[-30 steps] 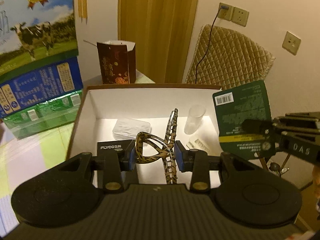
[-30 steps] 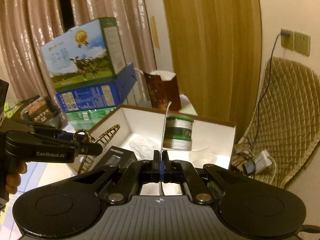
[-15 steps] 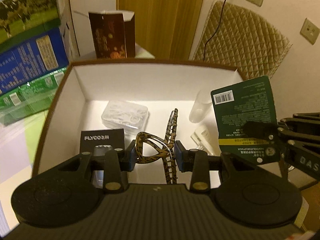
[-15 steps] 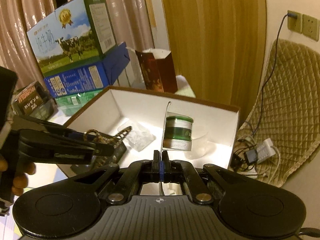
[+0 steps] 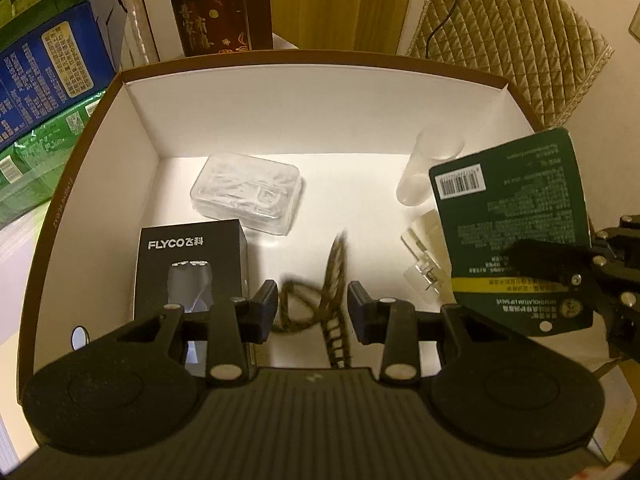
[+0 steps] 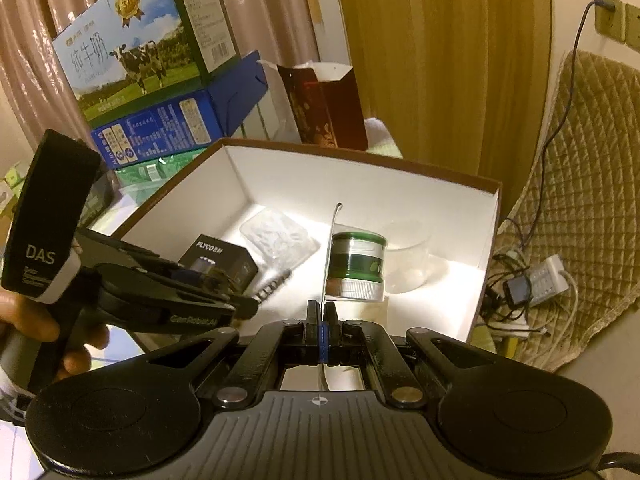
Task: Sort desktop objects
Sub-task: 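Carry both items into the brown box and open the left tool to drop the claw, then lower the green card package into the box and open the right tool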
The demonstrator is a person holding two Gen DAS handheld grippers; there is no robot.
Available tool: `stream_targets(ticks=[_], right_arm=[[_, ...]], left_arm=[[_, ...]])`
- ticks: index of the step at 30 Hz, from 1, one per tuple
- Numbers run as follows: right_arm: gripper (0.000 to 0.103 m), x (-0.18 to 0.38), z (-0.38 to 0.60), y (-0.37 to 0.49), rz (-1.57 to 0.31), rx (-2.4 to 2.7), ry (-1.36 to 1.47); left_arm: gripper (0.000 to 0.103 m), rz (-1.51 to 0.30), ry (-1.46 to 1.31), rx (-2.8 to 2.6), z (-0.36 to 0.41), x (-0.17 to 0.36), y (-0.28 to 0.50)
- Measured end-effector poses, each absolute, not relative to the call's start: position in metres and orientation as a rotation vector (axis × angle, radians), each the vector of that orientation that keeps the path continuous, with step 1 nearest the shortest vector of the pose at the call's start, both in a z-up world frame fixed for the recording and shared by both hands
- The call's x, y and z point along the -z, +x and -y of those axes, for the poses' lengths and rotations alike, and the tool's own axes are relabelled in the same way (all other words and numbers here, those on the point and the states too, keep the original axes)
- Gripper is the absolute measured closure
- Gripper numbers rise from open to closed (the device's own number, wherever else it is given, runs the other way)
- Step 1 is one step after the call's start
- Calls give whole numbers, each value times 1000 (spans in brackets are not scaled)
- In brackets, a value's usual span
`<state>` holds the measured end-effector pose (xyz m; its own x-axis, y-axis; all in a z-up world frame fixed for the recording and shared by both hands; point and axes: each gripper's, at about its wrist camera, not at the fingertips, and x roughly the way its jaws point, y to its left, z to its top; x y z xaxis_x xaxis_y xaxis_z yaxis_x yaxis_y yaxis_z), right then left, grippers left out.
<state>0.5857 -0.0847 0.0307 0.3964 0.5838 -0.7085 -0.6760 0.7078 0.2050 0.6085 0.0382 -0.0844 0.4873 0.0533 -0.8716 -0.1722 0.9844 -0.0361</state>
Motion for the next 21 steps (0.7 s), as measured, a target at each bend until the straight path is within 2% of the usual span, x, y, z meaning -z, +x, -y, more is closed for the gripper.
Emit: stream_targets(ticks=[4, 21], right_arm=[[103, -28, 83, 585, -859, -813, -137], [103, -16, 69, 590, -959, -823, -132]], left_arm=[[61, -1053, -120, -143, -39, 84, 609], [52, -1029, -124, -211, -66, 71, 591]])
